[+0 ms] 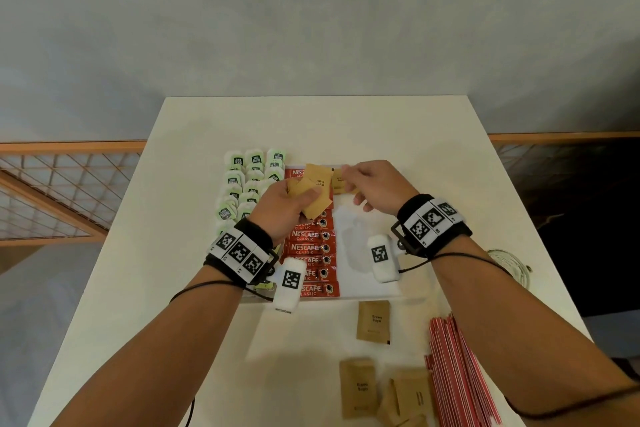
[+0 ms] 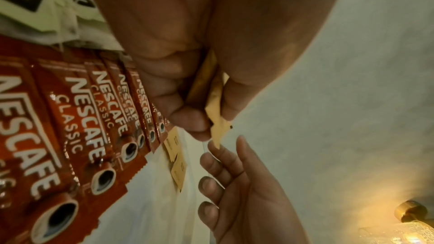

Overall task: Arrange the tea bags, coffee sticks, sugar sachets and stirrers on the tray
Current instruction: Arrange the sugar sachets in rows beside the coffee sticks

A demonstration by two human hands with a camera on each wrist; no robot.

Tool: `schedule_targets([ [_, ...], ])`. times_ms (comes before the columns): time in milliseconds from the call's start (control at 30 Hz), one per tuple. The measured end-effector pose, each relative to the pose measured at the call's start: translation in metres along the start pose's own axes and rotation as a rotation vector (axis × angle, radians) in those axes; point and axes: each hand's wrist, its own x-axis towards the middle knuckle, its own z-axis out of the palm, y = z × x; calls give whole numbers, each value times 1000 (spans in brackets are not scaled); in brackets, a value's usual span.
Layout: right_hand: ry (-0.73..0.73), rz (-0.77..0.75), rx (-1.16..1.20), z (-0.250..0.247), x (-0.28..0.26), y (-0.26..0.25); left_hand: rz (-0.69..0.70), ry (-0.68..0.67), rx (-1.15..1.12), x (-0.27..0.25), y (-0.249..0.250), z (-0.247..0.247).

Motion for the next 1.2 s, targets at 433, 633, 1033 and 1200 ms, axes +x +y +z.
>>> schedule_targets([
  [433,-95,16,302,7,-16,0,-80,-70,-109,-8,2,0],
  [633,-119,7,312,6,-23,5,-15,-27,22,-10,10,4],
  [1033,-70,-67,107,1,-33,13,37,-196,282,-12,-4,9],
  [1200,-61,20,296,0,-36,27,-4,-200,246,-15,-4,12],
])
